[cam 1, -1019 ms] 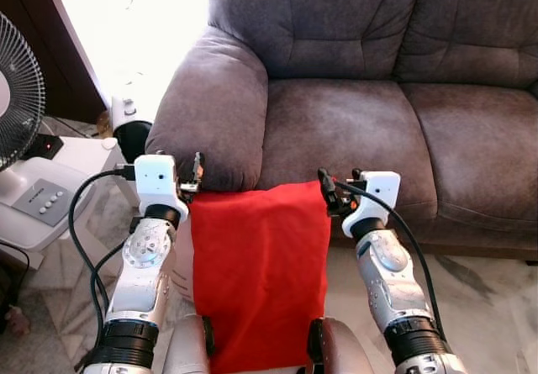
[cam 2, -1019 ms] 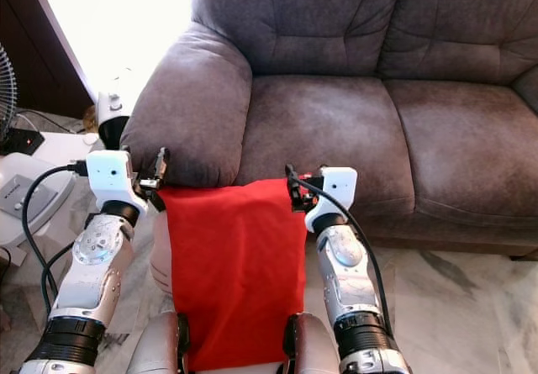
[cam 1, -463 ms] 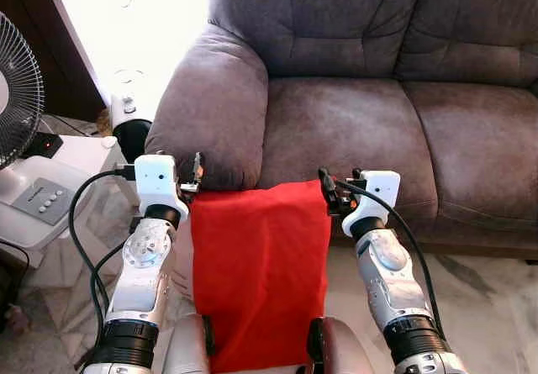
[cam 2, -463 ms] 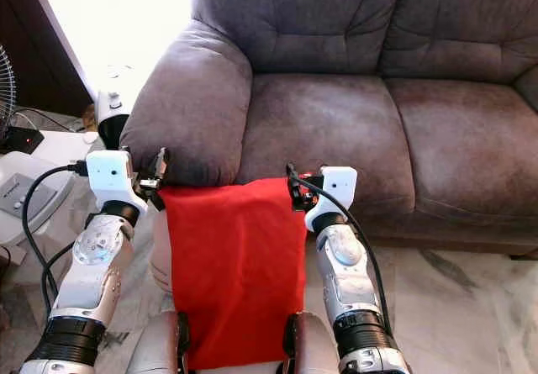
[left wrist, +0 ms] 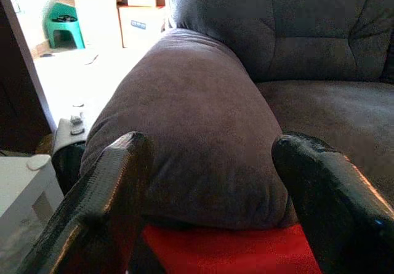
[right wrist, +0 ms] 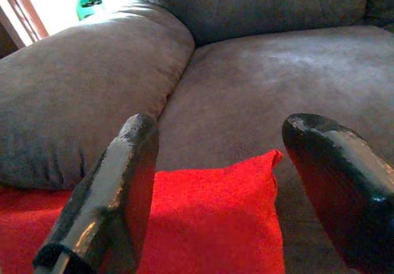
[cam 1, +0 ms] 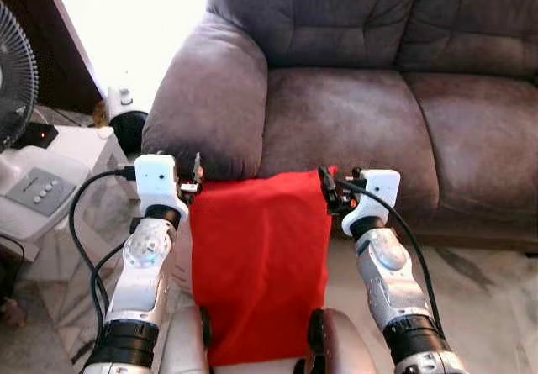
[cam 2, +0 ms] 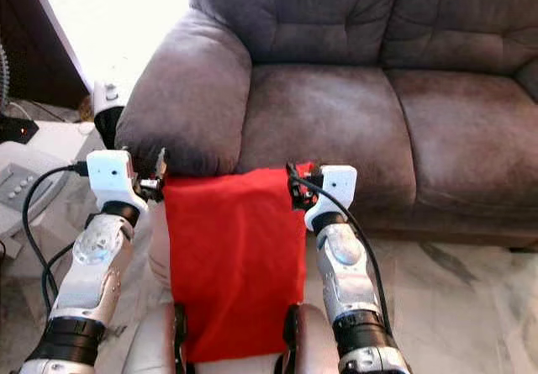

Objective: Move the pillow to the sofa from floor

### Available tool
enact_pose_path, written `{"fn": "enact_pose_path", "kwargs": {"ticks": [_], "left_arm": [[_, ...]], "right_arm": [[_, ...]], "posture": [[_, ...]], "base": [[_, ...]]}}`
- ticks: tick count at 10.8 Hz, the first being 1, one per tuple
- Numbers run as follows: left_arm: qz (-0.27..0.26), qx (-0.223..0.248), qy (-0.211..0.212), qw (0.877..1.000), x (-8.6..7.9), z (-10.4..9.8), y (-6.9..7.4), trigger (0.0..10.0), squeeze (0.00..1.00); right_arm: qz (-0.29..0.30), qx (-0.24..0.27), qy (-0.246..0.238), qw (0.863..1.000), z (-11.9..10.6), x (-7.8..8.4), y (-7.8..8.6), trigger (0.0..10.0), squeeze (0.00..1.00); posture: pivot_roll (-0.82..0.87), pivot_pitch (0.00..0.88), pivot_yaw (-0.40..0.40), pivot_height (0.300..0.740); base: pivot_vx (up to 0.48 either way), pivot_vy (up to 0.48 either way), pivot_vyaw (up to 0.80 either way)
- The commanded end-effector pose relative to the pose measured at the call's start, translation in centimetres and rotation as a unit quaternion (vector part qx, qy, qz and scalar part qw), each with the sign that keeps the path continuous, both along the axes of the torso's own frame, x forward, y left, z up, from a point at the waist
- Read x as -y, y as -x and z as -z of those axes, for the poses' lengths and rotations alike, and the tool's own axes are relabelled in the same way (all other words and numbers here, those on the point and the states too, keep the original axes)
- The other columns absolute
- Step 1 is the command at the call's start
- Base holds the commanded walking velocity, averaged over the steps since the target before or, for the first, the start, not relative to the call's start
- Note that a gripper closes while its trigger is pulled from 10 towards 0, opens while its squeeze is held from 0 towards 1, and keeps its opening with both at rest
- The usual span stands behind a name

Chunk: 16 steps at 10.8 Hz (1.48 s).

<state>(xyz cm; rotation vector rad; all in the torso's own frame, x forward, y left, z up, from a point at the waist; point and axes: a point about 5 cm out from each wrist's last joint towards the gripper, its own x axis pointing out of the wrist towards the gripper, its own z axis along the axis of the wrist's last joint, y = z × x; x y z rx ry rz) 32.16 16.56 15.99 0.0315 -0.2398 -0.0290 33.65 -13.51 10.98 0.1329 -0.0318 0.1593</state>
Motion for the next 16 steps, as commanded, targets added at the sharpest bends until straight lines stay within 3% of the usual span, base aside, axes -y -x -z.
{"fn": "enact_pose_path", "kwargs": {"ticks": [1, 6, 8, 9, 11, 14, 16], "left_arm": [[0.003, -0.007, -0.005, 1.000, 0.0, 0.4, 0.1, 10.0, 0.00], [0.006, -0.012, -0.006, 1.000, 0.0, 0.4, 0.0, 10.0, 0.00], [-0.002, 0.004, -0.008, 1.000, -0.7, -0.6, -0.5, 10.0, 0.00], [-0.014, 0.037, -0.005, 0.999, -1.2, -1.9, -0.6, 10.0, 0.00], [-0.015, 0.045, 0.000, 0.999, -1.2, -2.1, -0.6, 10.0, 0.00], [-0.002, 0.030, -0.001, 1.000, -0.4, -1.3, -0.6, 10.0, 0.00], [0.001, 0.027, -0.004, 1.000, -0.5, -1.3, -0.5, 10.0, 0.00]], "right_arm": [[0.000, -0.008, 0.003, 1.000, 0.4, 0.1, 0.1, 10.0, 0.00], [0.007, -0.017, 0.007, 1.000, 0.6, 0.2, 0.0, 10.0, 0.00], [0.010, -0.018, 0.007, 1.000, 0.5, 0.5, -0.3, 10.0, 0.00], [0.022, 0.000, 0.003, 1.000, -0.5, 1.0, -0.8, 10.0, 0.00], [0.031, 0.009, 0.006, 0.999, -1.2, 1.7, -1.4, 10.0, 0.00], [0.061, -0.055, 0.007, 0.997, 0.1, 2.7, -2.1, 10.0, 0.00], [0.051, -0.103, -0.013, 0.993, 0.6, 2.5, -3.0, 10.0, 0.00]], "posture": [[0.09, 0.162, -0.036, 0.578], [0.09, 0.162, -0.036, 0.578], [0.09, 0.163, -0.038, 0.578], [0.09, 0.163, -0.038, 0.578], [0.09, 0.165, -0.043, 0.578], [0.09, 0.169, -0.042, 0.578], [0.10, 0.171, -0.042, 0.578]], "base": [[0.000, 0.000, 0.00], [0.000, 0.000, 0.00], [0.000, 0.000, 0.00], [0.000, 0.000, 0.00], [0.000, 0.000, 0.00], [0.000, 0.000, 0.00], [0.000, 0.000, 0.00]]}}
